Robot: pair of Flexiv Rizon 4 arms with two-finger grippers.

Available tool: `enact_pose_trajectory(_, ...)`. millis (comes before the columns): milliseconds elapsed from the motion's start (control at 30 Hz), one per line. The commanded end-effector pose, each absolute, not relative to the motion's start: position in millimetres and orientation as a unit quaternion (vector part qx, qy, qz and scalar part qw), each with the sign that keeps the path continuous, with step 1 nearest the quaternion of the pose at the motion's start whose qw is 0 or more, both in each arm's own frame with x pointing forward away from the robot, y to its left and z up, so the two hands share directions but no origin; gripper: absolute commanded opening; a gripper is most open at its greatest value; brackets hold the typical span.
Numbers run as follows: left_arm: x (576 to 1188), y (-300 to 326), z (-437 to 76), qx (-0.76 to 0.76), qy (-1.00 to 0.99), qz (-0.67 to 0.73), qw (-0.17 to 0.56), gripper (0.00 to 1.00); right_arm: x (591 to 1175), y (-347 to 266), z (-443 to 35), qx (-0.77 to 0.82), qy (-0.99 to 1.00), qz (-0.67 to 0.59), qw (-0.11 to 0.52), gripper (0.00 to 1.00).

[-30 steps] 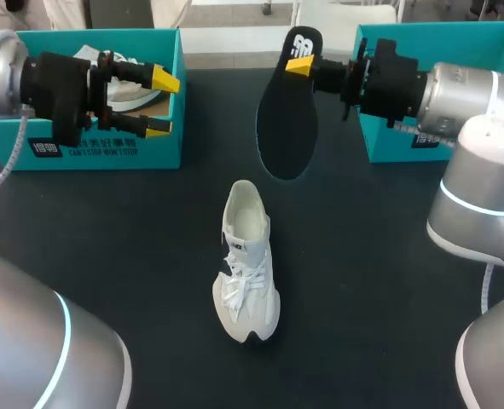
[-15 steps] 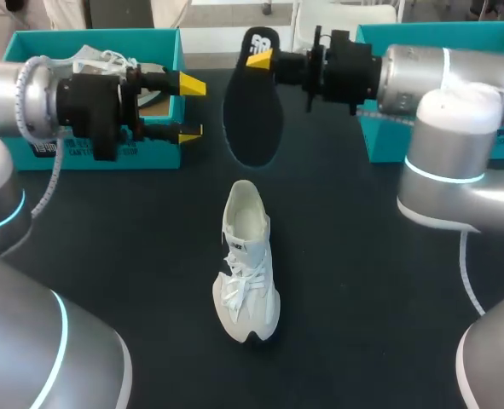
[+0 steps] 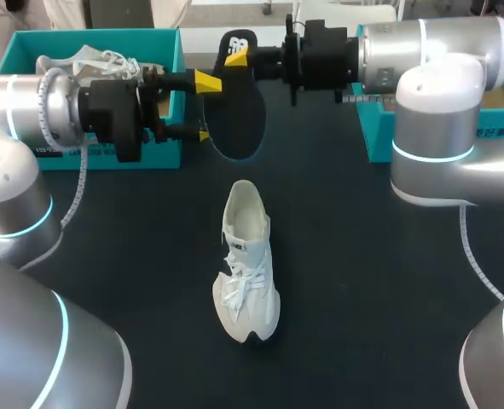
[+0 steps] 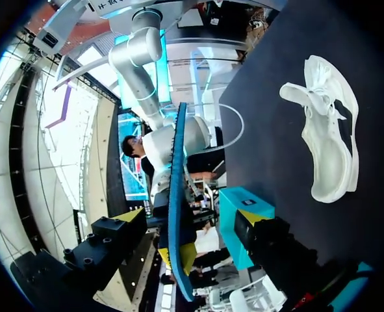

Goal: Take the shoe out of the shoebox, open the shoe tongue, remove and reinsert the insole, then place the shoe into the shoebox

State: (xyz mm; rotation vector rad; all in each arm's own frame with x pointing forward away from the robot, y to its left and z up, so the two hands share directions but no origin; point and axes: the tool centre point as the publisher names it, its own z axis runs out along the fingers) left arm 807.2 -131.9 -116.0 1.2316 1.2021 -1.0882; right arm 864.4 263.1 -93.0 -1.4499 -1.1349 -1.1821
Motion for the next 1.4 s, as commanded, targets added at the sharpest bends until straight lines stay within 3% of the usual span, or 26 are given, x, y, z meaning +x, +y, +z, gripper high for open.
enact_pose_trajectory(33,811,-141,-115,0.516,0.498,-0.457,0.526,0.70,864,271,-95,-0.591,-0.463,-0.478,0.457,0.00)
enact_pose_trajectory(67,812,-142,-114,0.516,0.497,-0.457,0.527,0.58,863,272,-97,-0.591,-0.462,-0.477,0.458,0.00)
enact_pose_trajectory(133,812,-144,-112,0.517,0.495,-0.457,0.528,0.44,862,274,-98,-0.591,-0.461,-0.478,0.458,0.00)
enact_pose_trajectory(333,814,-147,-111,0.522,0.491,-0.456,0.528,0.40,860,276,-100,-0.589,-0.459,-0.481,0.459,0.00)
enact_pose_trajectory(433,814,-149,-110,0.522,0.490,-0.456,0.529,0.24,859,277,-100,-0.588,-0.458,-0.482,0.459,0.00)
enact_pose_trajectory(500,815,-149,-110,0.521,0.489,-0.457,0.529,0.04,857,276,-101,-0.590,-0.456,-0.484,0.458,0.00)
enact_pose_trajectory(533,814,-150,-110,0.522,0.488,-0.457,0.529,0.00,856,276,-101,-0.590,-0.455,-0.484,0.458,0.00)
enact_pose_trajectory(833,805,-142,-95,0.530,0.475,-0.472,0.520,0.00,852,276,-103,-0.558,-0.491,-0.499,0.445,0.00)
enact_pose_trajectory(867,804,-140,-94,0.531,0.473,-0.475,0.519,0.00,851,276,-103,-0.552,-0.498,-0.505,0.438,0.75)
enact_pose_trajectory(900,802,-138,-92,0.532,0.472,-0.476,0.517,0.00,848,273,-104,-0.546,-0.502,-0.510,0.436,1.00)
enact_pose_trajectory(1400,794,-107,-101,0.539,0.478,-0.469,0.511,0.00,798,210,-106,-0.503,-0.569,-0.522,0.388,1.00)
